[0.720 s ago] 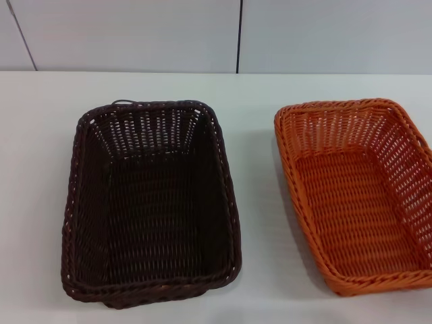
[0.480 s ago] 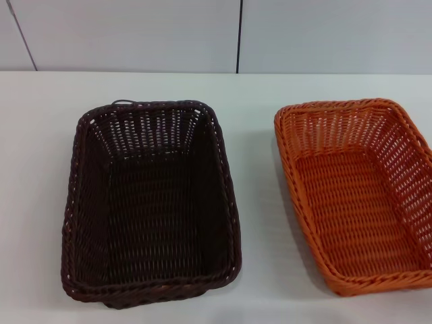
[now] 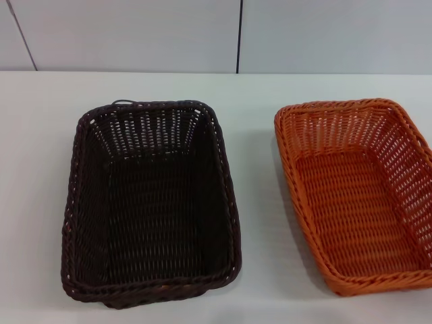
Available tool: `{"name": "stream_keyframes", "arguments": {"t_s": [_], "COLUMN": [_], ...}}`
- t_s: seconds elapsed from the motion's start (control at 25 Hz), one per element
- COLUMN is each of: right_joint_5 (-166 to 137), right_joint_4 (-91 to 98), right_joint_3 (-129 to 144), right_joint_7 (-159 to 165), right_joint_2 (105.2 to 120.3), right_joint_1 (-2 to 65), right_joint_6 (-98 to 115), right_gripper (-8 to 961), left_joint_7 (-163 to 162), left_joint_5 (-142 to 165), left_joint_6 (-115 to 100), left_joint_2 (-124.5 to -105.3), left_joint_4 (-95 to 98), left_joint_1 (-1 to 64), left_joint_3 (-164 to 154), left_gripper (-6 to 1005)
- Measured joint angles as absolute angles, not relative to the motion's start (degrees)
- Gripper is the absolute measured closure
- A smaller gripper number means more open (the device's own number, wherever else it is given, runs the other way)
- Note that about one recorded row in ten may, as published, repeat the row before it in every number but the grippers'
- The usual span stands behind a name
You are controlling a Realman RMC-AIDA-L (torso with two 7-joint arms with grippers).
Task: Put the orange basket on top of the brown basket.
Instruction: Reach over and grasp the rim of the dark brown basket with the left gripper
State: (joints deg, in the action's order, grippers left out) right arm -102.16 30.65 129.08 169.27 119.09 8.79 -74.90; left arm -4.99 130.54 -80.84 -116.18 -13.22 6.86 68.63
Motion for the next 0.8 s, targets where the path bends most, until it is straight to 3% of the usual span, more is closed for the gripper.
{"name": "stream_keyframes", "arguments": {"t_s": [0.12,0.2,0.28,0.32,0.4,0.64,0.72,0.76,0.8], "right_joint_5": [-102.20,-102.17,-102.00,-101.98,-101.95,-101.92,-101.90,-101.90,-101.89], "right_joint_4": [30.72,30.74,30.73,30.72,30.69,30.51,30.38,30.30,30.15], "right_joint_3": [129.06,128.90,128.72,128.56,128.23,128.12,128.06,127.96,127.64], "right_joint_7": [169.27,169.27,169.27,169.27,169.26,169.26,169.26,169.26,169.26], "right_joint_2": [119.09,119.04,119.00,119.00,119.00,119.00,118.98,118.97,118.93], "right_joint_1": [8.88,8.88,8.87,8.87,8.86,8.98,9.13,9.23,9.45], "right_joint_6": [-74.90,-74.84,-74.78,-74.74,-74.63,-74.52,-74.42,-74.30,-74.01], "right_gripper": [178,178,178,178,178,179,179,179,179], "left_joint_7": [-5.83,-7.60,-7.54,-6.71,-4.65,-4.03,-2.73,-2.73,1.31], "left_joint_5": [132.94,137.91,138.87,141.47,146.32,149.85,159.24,159.24,160.09], "left_joint_6": [-77.27,-65.75,-63.07,-55.23,-43.94,-37.18,0.12,0.12,18.98], "left_joint_2": [-113.78,-109.04,-108.33,-106.39,-105.35,-105.56,-108.58,-108.58,-110.95], "left_joint_4": [-18.96,-32.38,-35.24,-43.55,-54.53,-60.32,-87.79,-87.79,-97.26], "left_joint_1": [5.45,0.69,-0.17,-2.84,-6.00,-7.77,-12.77,-12.77,-11.63], "left_joint_3": [68.11,68.38,68.63,70.02,73.57,76.24,84.09,84.09,86.61], "left_gripper": [215,215,215,215,215,216,216,217,217]}}
